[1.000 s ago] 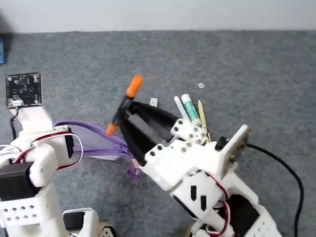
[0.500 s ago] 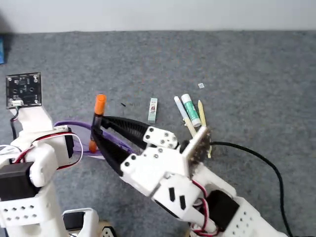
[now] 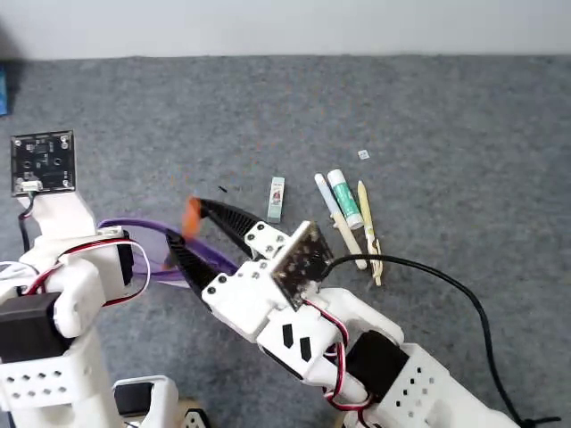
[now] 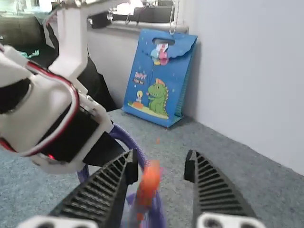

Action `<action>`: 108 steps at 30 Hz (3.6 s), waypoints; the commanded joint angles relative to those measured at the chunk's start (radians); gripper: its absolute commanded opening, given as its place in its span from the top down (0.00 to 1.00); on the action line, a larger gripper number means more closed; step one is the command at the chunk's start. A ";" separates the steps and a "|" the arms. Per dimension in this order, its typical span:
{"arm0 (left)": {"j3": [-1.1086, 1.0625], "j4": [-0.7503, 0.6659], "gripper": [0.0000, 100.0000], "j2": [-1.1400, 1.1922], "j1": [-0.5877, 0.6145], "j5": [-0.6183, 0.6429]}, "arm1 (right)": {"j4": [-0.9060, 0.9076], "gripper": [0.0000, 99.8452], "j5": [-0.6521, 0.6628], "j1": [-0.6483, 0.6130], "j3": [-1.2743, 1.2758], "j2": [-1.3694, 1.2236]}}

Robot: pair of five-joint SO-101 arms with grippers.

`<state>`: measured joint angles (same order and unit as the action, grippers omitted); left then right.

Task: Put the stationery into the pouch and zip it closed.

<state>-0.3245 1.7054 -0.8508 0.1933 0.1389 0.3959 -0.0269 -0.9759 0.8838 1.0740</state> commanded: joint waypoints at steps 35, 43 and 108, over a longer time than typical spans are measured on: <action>-0.039 0.012 0.99 0.017 0.002 0.000 | 0.578 0.93 -0.037 0.883 -0.364 -0.717; -0.039 0.012 0.99 0.017 0.003 0.000 | 0.854 0.93 0.012 0.918 -0.769 -1.161; -0.039 0.012 0.99 0.017 0.000 0.000 | 1.397 0.99 0.104 0.789 -0.973 -0.745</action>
<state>-0.3276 1.7054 -0.8508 0.1933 0.1389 1.7507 0.0729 -0.1550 -0.1841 0.1013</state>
